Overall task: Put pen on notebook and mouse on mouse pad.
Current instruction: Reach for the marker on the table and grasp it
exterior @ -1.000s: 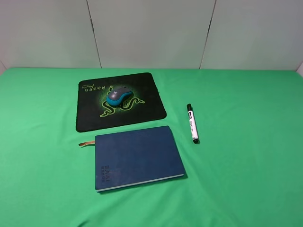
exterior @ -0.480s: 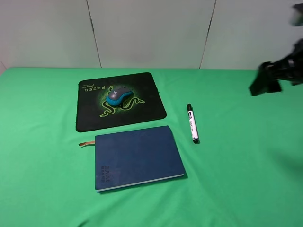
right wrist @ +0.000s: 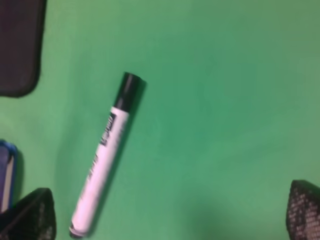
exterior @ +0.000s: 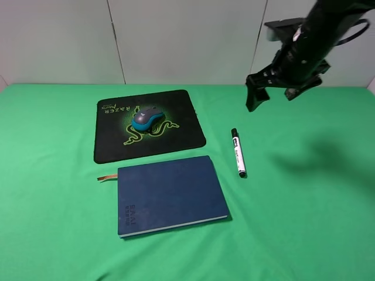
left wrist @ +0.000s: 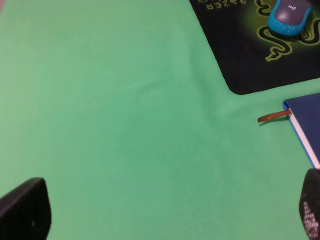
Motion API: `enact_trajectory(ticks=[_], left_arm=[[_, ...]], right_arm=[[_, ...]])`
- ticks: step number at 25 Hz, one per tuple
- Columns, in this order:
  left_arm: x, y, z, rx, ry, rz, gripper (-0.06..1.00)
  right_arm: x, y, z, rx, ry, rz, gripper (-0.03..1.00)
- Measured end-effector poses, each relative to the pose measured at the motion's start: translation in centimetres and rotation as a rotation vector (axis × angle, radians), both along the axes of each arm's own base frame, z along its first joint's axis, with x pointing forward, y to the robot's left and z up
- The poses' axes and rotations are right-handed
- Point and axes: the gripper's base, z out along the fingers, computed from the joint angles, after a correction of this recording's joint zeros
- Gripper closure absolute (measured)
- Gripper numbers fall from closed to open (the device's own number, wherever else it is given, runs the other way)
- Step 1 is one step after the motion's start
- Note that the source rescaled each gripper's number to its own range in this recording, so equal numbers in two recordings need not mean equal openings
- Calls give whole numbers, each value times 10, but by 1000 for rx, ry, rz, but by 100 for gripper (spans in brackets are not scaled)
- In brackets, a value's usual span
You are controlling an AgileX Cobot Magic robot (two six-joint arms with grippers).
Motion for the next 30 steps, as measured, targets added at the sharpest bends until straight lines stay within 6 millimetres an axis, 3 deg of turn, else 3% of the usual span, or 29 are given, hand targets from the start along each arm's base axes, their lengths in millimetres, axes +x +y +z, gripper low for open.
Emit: enact_trajectory(ticks=[7, 12, 30], left_arm=[[0, 0, 0, 0, 0, 0, -5], [0, 0, 0, 0, -1, 0, -5], [0, 0, 0, 0, -1, 0, -5]], right_arm=[[12, 20, -48, -31, 122, 5, -3], [16, 23, -76, -53, 192, 0, -3], [22, 28, -125, -45, 274, -37, -3]])
